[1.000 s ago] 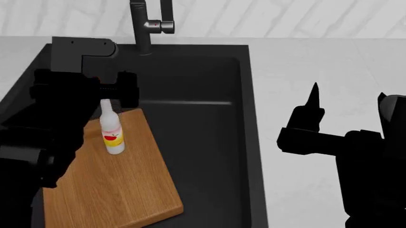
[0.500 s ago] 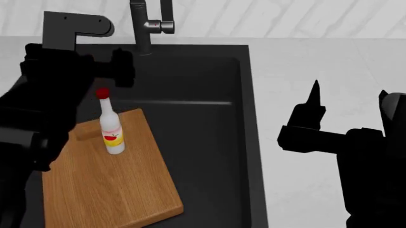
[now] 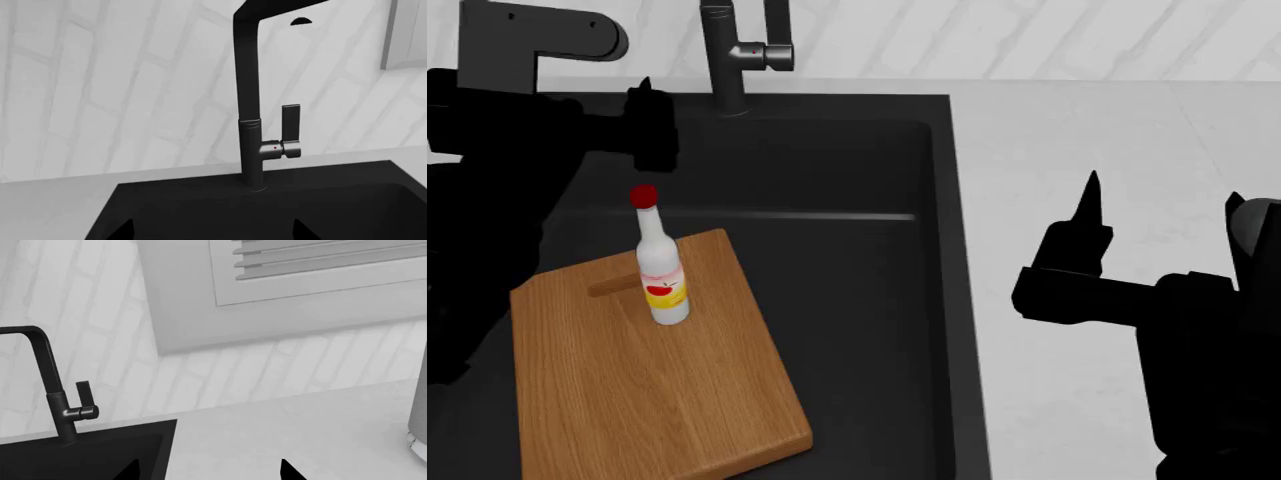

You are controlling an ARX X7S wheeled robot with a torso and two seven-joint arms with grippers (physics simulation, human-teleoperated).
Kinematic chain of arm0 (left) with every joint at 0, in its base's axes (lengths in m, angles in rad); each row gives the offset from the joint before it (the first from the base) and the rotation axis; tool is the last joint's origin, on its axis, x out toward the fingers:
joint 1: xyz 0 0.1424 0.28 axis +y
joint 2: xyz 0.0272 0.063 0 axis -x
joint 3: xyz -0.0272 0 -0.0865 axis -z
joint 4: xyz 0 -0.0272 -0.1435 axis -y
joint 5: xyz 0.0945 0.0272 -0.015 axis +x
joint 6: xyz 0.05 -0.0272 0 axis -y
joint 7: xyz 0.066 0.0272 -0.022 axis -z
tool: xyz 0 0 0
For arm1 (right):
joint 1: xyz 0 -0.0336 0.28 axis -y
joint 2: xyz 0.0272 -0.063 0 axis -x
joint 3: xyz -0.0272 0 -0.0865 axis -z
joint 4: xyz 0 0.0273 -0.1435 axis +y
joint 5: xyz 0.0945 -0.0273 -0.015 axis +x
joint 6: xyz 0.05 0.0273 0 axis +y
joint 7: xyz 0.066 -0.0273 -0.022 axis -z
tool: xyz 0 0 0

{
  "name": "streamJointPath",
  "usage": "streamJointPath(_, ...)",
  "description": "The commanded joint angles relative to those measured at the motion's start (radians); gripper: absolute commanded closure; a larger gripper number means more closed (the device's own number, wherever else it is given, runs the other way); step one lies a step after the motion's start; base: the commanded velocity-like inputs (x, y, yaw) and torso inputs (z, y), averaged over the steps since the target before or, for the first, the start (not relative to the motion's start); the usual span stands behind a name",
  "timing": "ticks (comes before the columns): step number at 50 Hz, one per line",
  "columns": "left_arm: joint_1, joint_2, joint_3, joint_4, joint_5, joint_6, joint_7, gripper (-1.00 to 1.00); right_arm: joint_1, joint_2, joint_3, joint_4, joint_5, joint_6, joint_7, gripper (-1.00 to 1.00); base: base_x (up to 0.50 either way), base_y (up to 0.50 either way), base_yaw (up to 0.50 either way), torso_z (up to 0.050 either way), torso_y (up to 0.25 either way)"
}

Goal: Pick the bottled drink from the counter and place it in the sink

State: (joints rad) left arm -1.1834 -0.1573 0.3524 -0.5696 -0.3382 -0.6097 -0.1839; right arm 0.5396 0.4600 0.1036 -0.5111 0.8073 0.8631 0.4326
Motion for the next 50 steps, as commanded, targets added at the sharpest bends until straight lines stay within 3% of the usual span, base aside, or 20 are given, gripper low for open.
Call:
streamJointPath(1,0.116,-0.075,-0.028,0.361,-0.068,-0.207,-0.054,-1.0,-0.006,0.003,0.002,-0.003,0.002,-0.005,0.003,-1.0,0.0,0.0,0.0,0.0,0.0)
streamJointPath(8,0.194,-0.119,-0.057,0.598,-0.131,-0.343,-0.1,-1.0,-0.007,0.005,0.005,-0.005,0.003,-0.01,0.003,-1.0,0.0,0.0,0.0,0.0,0.0)
streamJointPath(25,0.297,-0.176,-0.145,0.949,-0.24,-0.546,-0.196,-1.0,-0.018,0.01,0.012,-0.011,0.01,-0.017,0.007,-1.0,0.0,0.0,0.0,0.0,0.0)
streamJointPath(50,0.421,-0.178,-0.276,1.358,-0.416,-0.783,-0.313,-1.0,-0.022,0.016,0.016,-0.015,0.019,-0.022,0.013,-1.0,0.0,0.0,0.0,0.0,0.0)
